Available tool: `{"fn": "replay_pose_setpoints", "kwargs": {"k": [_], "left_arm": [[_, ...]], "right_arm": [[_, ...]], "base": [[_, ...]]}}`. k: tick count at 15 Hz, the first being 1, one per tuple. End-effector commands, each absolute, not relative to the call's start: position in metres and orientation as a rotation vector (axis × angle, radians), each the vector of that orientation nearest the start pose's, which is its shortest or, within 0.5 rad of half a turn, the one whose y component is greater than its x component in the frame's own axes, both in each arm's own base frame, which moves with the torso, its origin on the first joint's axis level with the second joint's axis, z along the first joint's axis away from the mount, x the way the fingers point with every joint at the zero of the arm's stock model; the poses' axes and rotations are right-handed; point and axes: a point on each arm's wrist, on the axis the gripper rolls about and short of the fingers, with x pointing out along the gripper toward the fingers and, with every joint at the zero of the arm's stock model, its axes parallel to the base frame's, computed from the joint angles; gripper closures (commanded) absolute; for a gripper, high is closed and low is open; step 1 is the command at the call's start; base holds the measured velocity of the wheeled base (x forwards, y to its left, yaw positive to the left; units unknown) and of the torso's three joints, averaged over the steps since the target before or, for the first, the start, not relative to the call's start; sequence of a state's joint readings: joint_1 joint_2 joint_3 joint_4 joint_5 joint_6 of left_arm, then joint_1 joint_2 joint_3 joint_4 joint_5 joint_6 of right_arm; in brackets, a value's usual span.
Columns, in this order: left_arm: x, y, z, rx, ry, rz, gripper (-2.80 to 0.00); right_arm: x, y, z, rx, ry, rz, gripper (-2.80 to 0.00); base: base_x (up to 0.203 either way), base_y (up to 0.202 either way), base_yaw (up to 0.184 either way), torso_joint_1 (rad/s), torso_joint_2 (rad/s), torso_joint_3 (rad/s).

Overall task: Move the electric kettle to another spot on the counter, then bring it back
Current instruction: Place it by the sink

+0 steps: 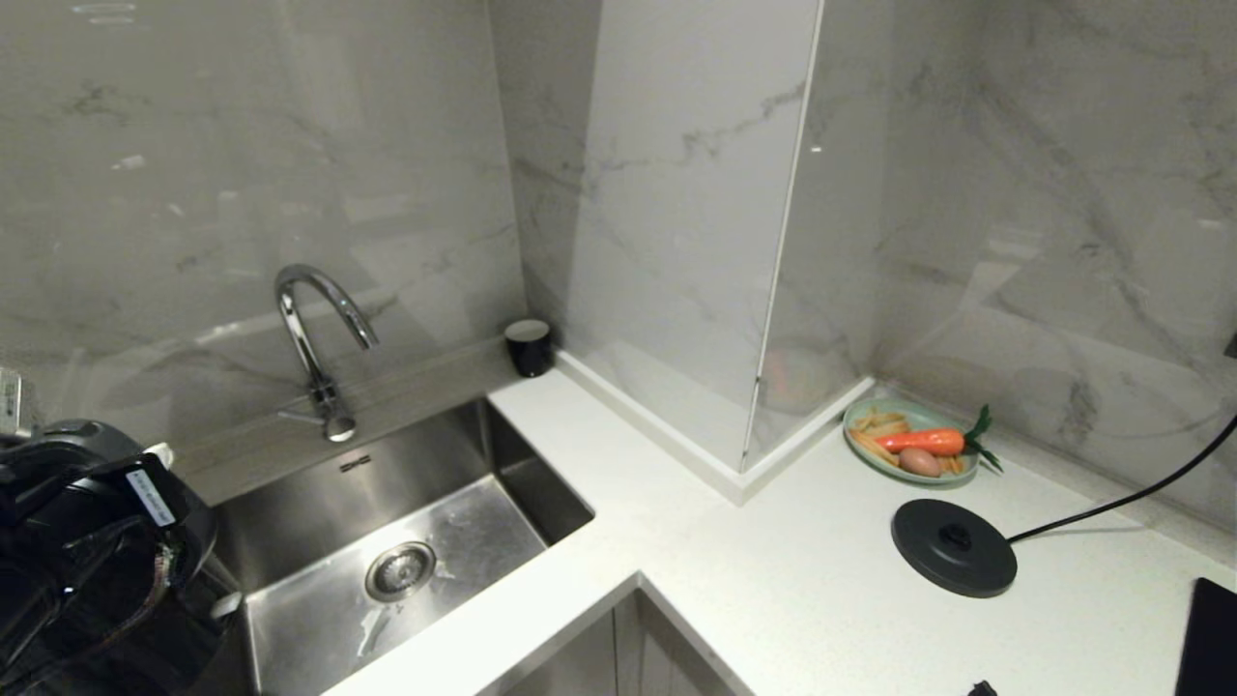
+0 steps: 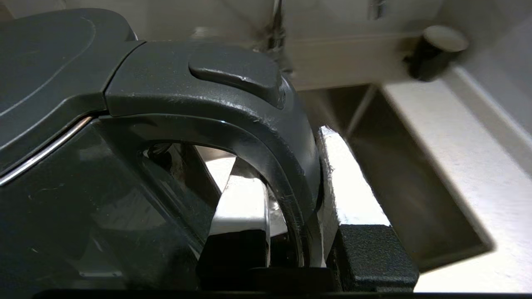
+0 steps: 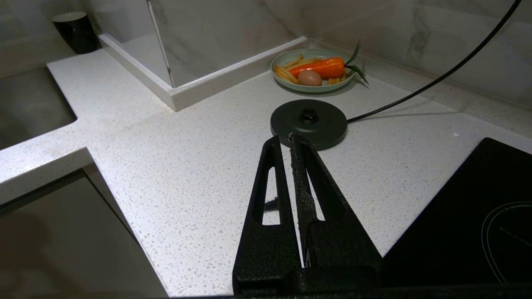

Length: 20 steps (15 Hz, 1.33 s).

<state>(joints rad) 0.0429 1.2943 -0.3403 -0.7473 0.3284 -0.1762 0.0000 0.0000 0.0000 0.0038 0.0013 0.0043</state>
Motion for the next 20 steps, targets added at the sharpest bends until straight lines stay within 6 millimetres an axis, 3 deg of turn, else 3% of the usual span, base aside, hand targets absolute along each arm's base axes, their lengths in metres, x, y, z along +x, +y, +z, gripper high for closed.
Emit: {"fn": "replay_pose_setpoints", "kwargs": {"k": [1, 6, 13, 20], "left_arm": [[0.198, 0.04, 0.152, -0.163, 0.26, 0.44, 0.0], [0.224, 0.071, 0.133, -0.18, 0.263, 0.498, 0.0], [0.237, 0.106, 0.113, -0.091, 0.214, 0.598, 0.0], [0.241, 0.114, 0.087, 0.012, 0.158, 0.614, 0.0]], "right_arm": [[-0.023, 0.0, 0.075, 0.005, 0.005, 0.002, 0.0], [-0.023, 0.0, 0.075, 0.005, 0.003, 0.002, 0.0], [-0.023, 0.0, 0.075, 0.005, 0.005, 0.002, 0.0], [-0.023, 0.0, 0.075, 0.004, 0.005, 0.002, 0.0]], "base": [[0.0, 0.0, 0.0, 0.0, 0.0, 0.0], [0.0, 0.0, 0.0, 0.0, 0.0, 0.0], [0.0, 0.0, 0.0, 0.0, 0.0, 0.0], [0.0, 0.0, 0.0, 0.0, 0.0, 0.0]]}}
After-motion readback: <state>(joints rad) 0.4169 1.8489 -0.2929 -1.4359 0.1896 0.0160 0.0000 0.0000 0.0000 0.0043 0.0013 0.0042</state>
